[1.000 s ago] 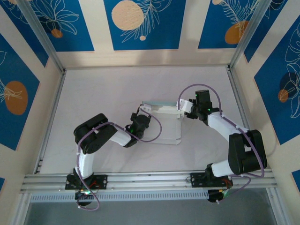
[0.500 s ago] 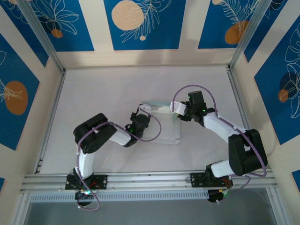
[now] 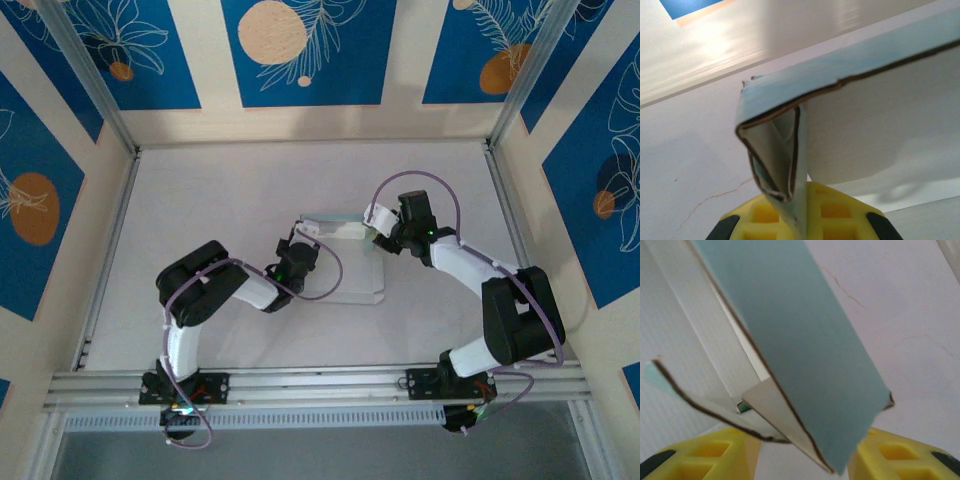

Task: Fold the paper box

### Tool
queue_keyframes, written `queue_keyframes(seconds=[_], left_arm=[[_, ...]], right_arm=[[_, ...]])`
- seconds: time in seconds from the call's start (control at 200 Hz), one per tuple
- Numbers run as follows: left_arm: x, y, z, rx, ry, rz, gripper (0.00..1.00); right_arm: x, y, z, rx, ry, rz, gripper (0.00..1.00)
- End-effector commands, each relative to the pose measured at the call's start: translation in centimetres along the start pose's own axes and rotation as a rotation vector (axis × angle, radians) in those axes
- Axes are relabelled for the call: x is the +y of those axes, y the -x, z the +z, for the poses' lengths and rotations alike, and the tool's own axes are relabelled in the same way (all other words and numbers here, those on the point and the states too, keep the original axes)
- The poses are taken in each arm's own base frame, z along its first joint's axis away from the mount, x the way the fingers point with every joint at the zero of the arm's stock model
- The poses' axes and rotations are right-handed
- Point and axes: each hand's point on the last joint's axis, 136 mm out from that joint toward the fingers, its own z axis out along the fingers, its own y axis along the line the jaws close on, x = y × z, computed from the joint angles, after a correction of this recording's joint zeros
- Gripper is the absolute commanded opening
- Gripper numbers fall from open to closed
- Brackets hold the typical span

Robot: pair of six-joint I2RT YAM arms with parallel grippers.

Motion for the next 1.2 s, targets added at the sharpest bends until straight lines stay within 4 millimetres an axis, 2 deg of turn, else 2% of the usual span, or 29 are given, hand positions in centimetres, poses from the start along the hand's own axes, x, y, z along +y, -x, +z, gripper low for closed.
queue_keyframes(seconds=[0.0,0.28,0.56,0.73,0.76,0.785,0.94,1.196], left_arm=[[-0.6,-2.7,-0.4,0.072,-0.053,0.053,0.00],[-0.6,-2.7,-0.4,0.072,-0.056,0.048,0.00],[-0.7,-2.8,-0.5,0.071,-0.063,0.046,0.00],[-0.7,-2.8,-0.5,0.070,-0.065,0.045,0.00],[-0.8,-2.8,-0.5,0.069,-0.066,0.046,0.00],[-0.8,-2.8,-0.5,0.069,-0.068,0.046,0.00],[-0.8,-2.8,-0.5,0.070,-0.067,0.047,0.00],[-0.3,-2.9,-0.4,0.076,-0.041,0.043,0.00]], right_arm=[[-0.1,1.9,0.2,-0.074,-0.015,0.166,0.49],[2.9,2.6,-0.3,-0.165,0.067,0.186,0.53],[3.1,2.8,-0.4,-0.178,0.093,0.191,0.57],[3.3,3.0,-0.7,-0.196,0.117,0.206,0.67],[3.4,3.1,-0.7,-0.204,0.126,0.209,0.75],[3.6,3.1,-0.8,-0.207,0.132,0.211,0.76],[4.6,3.4,-1.4,-0.244,0.196,0.223,0.76],[6.0,3.4,-2.4,-0.255,0.290,0.221,0.68]])
